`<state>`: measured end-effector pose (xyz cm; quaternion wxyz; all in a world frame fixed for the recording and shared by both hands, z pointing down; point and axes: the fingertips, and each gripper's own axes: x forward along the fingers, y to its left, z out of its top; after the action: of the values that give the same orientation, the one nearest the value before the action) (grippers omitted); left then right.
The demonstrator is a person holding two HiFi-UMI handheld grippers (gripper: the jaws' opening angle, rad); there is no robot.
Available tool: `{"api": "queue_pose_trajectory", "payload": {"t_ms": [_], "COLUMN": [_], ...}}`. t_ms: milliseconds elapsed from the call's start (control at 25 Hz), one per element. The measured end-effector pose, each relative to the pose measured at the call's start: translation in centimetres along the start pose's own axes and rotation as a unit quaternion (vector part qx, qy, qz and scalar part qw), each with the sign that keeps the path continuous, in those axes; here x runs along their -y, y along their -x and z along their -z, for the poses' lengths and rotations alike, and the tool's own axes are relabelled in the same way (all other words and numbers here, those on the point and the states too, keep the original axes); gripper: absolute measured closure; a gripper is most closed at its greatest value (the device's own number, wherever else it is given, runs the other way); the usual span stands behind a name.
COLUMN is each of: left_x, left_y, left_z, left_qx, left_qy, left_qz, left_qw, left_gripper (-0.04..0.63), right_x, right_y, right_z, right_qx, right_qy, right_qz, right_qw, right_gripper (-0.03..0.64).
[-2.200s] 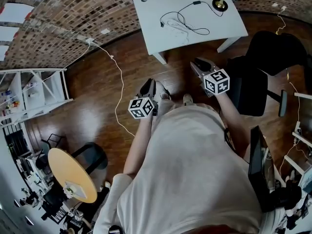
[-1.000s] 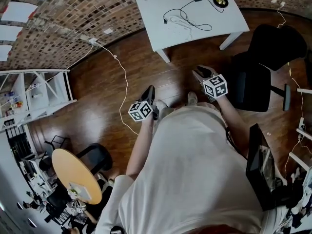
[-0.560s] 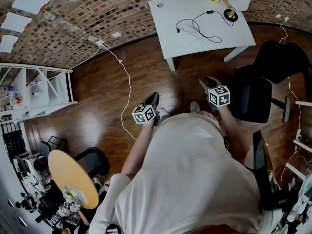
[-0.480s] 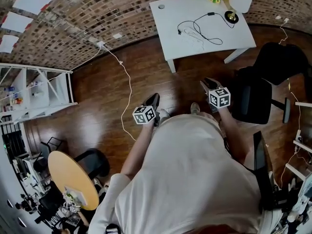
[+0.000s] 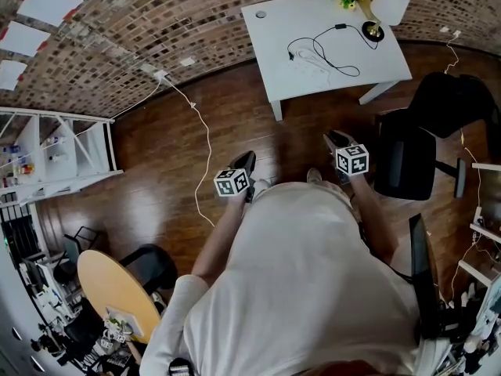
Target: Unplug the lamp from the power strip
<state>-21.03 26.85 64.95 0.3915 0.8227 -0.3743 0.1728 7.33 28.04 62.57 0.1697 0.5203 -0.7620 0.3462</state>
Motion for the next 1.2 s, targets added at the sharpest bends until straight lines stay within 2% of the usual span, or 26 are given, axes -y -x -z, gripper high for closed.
{"api": "queue_pose_trajectory", "payload": {"t_ms": [600,840,1200], "left_x": [0.0,0.3,2.4], "left_y": [-1.3,-1.2,-1.4], "left_z": [-1.0,-1.8,-3.7], "left_qx": [-0.009,-0.005,0.014], "left_qy": [-0.002,-0.003,-0.013], "left_qz": [0.011,0.018,0.036], "left_qw": [0.9999,0.9998,0.9992], "left_gripper": [0.592,0.592,0.592], "right_x": [-1.5,-1.7,-1.9], "right_y": [-1.8,-2.2,-1.5], "right_z": [-1.4,-1.8,-3.5], "right_qx": [0.002,-0.009,0.011], "right_qy": [0.026,0.052,0.065], "right_qz": [-0.011,-0.011,-0.017], "right_qw": [1.0,0.999,0.998], "right_gripper": [0.534,0.54,0.545]}}
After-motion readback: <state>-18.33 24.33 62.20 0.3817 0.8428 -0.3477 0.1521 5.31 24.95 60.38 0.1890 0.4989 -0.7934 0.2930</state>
